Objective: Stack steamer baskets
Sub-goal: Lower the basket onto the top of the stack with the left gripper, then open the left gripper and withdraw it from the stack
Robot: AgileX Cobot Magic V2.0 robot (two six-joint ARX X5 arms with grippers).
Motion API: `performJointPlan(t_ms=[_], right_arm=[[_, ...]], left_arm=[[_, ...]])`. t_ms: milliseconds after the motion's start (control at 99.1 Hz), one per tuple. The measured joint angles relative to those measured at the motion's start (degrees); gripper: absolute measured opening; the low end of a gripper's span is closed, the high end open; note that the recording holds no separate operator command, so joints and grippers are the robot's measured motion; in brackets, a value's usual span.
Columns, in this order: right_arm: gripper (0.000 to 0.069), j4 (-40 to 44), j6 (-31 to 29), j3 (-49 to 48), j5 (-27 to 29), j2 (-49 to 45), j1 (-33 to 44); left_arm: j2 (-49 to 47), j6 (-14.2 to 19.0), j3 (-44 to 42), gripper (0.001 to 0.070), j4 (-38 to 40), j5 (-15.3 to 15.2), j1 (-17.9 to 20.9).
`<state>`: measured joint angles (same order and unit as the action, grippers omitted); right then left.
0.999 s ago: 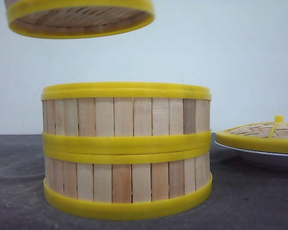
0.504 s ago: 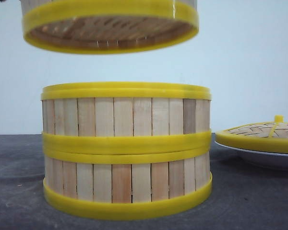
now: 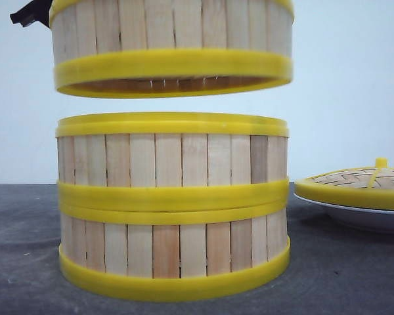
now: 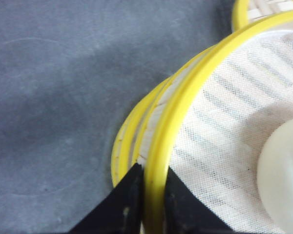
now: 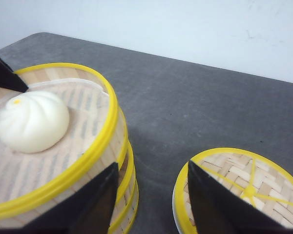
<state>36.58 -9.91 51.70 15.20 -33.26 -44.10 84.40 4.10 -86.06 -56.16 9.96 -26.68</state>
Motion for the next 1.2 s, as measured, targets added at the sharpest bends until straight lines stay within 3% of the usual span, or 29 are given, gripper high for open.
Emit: performJointPlan(t_ms=[293,1200], right_arm=[[0.027,0.0,0.0,0.0,-0.02,0.0,0.0],[0.027,0.0,0.0,0.0,0.0,0.0,0.0]], left_arm=[[2.21,0.02,0.11,0.0024,0.33,-2.12,0.02],[5.16,0.5,0.11,0.0024,0.11,-1.9,-0.5]])
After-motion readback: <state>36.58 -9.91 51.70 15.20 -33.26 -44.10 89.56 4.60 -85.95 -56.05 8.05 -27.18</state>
